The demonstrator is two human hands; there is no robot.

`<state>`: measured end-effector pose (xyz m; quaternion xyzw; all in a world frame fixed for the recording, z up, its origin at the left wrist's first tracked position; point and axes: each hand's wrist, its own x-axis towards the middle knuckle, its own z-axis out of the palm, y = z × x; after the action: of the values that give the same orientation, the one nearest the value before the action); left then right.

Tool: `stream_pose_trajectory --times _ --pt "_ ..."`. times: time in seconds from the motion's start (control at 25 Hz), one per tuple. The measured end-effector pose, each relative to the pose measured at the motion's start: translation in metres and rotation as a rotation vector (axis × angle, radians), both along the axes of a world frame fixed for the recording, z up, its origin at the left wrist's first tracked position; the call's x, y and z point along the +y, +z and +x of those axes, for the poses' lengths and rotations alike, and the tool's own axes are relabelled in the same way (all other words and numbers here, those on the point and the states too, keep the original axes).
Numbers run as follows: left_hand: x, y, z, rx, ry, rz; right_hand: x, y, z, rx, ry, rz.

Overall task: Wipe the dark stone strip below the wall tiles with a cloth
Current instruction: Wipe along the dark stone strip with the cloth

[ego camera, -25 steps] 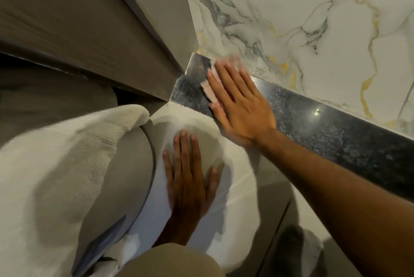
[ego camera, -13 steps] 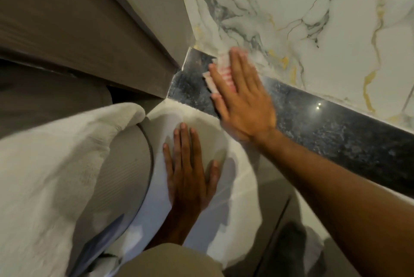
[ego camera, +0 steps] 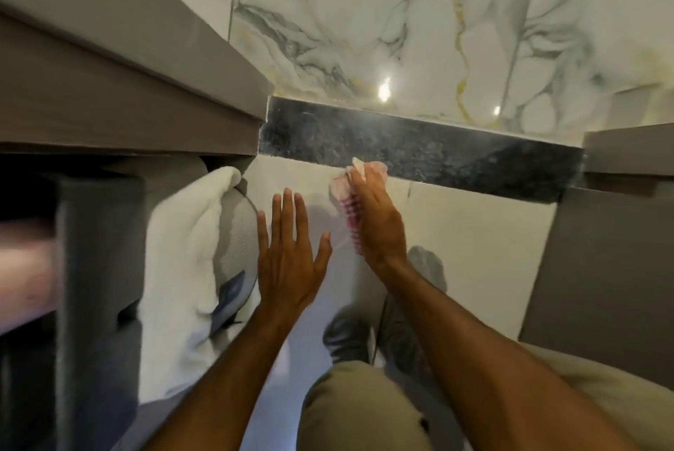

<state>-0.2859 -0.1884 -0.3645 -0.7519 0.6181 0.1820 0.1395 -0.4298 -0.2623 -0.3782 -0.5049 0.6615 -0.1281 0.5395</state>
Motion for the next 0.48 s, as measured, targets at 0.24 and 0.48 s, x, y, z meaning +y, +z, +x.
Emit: stream_pose_trajectory --times 0.24,0.48 --pt "0.004 0.011 -0.009 0.059 -0.08 -0.031 0.022 -0.014 -0.008 0.28 0.325 -0.048" --pt "0.04 -0.103 -0.009 0.066 -0.117 -0.032 0.045 -0.108 -0.048 0.563 0.386 -0.309"
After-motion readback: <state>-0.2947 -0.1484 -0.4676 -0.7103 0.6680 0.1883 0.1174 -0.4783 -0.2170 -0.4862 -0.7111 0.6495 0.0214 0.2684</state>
